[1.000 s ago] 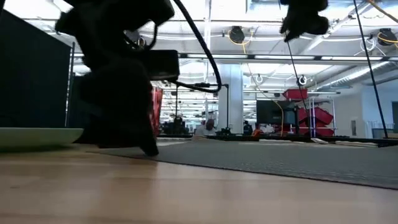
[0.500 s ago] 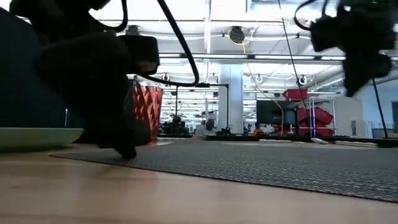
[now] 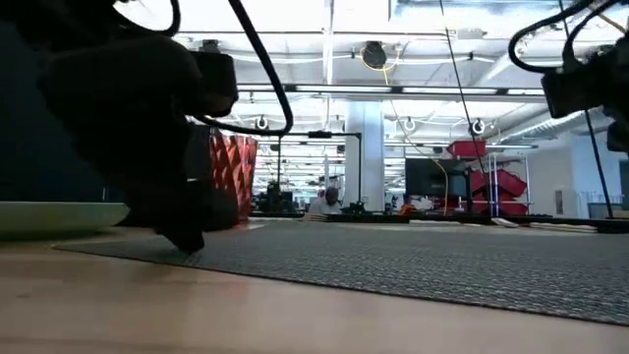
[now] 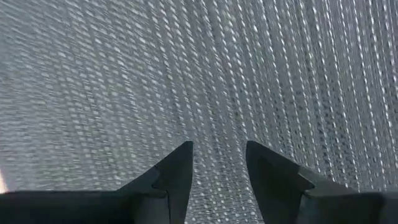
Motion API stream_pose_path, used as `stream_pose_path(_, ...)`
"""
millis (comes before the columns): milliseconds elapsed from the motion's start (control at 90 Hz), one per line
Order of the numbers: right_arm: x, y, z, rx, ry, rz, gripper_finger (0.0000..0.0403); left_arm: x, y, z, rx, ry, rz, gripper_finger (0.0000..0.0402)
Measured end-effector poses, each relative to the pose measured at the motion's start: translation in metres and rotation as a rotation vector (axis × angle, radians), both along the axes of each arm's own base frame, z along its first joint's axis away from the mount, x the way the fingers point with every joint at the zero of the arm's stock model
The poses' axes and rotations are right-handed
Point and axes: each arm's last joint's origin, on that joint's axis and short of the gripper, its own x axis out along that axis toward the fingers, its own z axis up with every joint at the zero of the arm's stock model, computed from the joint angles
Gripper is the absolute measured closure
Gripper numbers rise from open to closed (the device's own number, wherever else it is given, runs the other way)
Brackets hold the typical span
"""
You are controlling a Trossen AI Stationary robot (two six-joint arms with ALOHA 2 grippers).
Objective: Set table place
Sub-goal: Move the gray mat to the center
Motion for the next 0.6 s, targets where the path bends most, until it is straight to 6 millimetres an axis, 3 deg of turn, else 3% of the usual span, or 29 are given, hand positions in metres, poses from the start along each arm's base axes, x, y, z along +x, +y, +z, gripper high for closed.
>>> stream_pose_path(600, 0.017, 0.009, -0.036, -0.088, 0.106, 0.051, 0.0268, -0.020, -0.032, 0.001, -0.071, -0.023, 0.043, 0.0291)
